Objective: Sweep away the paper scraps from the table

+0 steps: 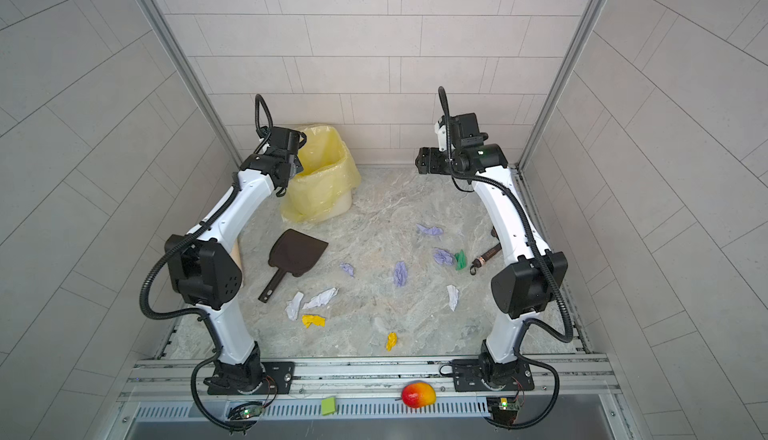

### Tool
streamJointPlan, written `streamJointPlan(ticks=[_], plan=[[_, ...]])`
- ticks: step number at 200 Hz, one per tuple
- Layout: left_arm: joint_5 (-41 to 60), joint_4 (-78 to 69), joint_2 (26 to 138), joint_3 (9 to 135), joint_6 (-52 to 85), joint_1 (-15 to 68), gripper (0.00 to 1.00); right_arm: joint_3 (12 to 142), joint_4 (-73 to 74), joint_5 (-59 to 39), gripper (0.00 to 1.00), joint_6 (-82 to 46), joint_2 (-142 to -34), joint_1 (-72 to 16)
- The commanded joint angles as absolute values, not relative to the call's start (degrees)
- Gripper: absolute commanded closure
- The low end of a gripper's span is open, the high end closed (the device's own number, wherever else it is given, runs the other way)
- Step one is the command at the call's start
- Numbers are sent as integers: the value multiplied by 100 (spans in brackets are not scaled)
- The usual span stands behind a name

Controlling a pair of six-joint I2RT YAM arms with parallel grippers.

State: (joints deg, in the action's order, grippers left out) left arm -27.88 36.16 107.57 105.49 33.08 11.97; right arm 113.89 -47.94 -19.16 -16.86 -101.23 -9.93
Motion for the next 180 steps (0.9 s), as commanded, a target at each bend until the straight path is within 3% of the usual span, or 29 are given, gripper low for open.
streamJointPlan(ticks=[1,99,139,157,180], plan=[[-2857,3270,10833,10609,3629,1231,100,11373,-4774,-1940,14,-1759,-9954,-976],[-2711,3304,11330,11265,3674,1341,100,11359,-4847,-1891,13,-1729,-9972,-980],[-2673,3184,11032,10987,3519,1341,48,11215,-4855,-1890,10,-1696,-9858,-976],[-2663,3061,10758,10804,3384,1363,34,11062,-4866,-1890,6,-1693,-9744,-959],[-2694,2967,10344,10574,3043,1450,22,10659,-4926,-1818,1,-1767,-9495,-838]])
